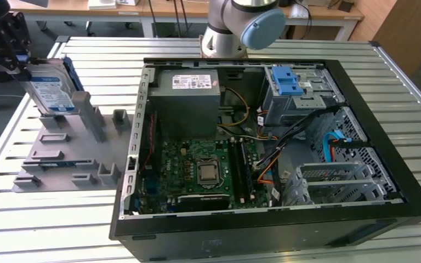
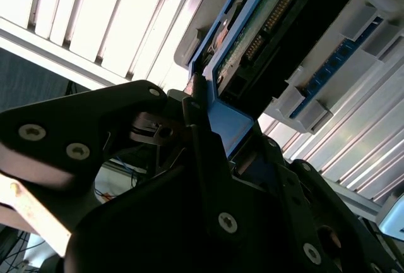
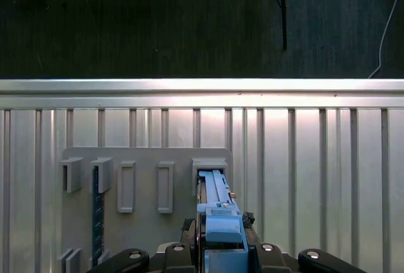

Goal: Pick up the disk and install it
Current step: 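Pick up the disk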

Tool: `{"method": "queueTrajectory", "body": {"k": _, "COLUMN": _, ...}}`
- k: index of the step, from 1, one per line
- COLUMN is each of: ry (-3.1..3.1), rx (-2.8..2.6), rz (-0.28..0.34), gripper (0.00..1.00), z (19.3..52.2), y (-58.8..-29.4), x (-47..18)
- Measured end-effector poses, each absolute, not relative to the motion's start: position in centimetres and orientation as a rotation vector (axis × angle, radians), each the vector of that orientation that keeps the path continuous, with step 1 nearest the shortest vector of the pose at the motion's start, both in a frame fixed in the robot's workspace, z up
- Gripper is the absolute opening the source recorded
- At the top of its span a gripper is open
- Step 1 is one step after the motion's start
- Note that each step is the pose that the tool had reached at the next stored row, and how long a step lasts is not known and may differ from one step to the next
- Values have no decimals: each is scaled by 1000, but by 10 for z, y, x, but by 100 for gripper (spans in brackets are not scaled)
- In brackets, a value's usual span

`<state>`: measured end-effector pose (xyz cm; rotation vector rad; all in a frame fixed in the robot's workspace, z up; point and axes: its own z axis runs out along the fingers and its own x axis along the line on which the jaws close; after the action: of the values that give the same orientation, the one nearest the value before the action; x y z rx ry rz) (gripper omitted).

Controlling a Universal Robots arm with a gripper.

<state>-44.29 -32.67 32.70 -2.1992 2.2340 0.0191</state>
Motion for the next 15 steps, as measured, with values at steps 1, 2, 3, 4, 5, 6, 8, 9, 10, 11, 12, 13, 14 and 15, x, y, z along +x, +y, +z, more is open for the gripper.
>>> {"method": "queueTrajectory", "body": {"k": 1, "ry": 2234, "rx": -2199, "rz": 19, "gripper": 36, "z": 328, "y": -327, "x": -443}}
{"method": "queueTrajectory", "body": {"k": 2, "ry": 2234, "rx": -2199, "rz": 19, "gripper": 36, "z": 329, "y": -327, "x": -443}}
{"method": "queueTrajectory", "body": {"k": 3, "ry": 2234, "rx": -2199, "rz": 19, "gripper": 36, "z": 330, "y": -327, "x": -443}}
{"method": "queueTrajectory", "body": {"k": 4, "ry": 2234, "rx": -2199, "rz": 19, "gripper": 36, "z": 331, "y": -327, "x": -443}}
{"method": "queueTrajectory", "body": {"k": 5, "ry": 2234, "rx": -2199, "rz": 19, "gripper": 36, "z": 332, "y": -327, "x": -443}}
{"method": "queueTrajectory", "body": {"k": 6, "ry": 2234, "rx": -2199, "rz": 19, "gripper": 36, "z": 333, "y": -327, "x": -443}}
{"method": "queueTrajectory", "body": {"k": 8, "ry": 2234, "rx": -2199, "rz": 19, "gripper": 36, "z": 336, "y": -327, "x": -443}}
{"method": "queueTrajectory", "body": {"k": 9, "ry": 2234, "rx": -2199, "rz": 19, "gripper": 36, "z": 337, "y": -327, "x": -443}}
{"method": "queueTrajectory", "body": {"k": 10, "ry": 2234, "rx": -2199, "rz": 19, "gripper": 36, "z": 338, "y": -327, "x": -443}}
{"method": "queueTrajectory", "body": {"k": 11, "ry": 2234, "rx": -2199, "rz": 19, "gripper": 36, "z": 339, "y": -327, "x": -443}}
{"method": "queueTrajectory", "body": {"k": 12, "ry": 2234, "rx": -2199, "rz": 19, "gripper": 36, "z": 340, "y": -327, "x": -443}}
{"method": "queueTrajectory", "body": {"k": 13, "ry": 2234, "rx": -2199, "rz": 19, "gripper": 36, "z": 341, "y": -327, "x": -443}}
{"method": "queueTrajectory", "body": {"k": 14, "ry": 2234, "rx": -2199, "rz": 19, "gripper": 36, "z": 342, "y": -327, "x": -443}}
{"method": "queueTrajectory", "body": {"k": 15, "ry": 2234, "rx": -2199, "rz": 19, "gripper": 36, "z": 342, "y": -327, "x": -443}}
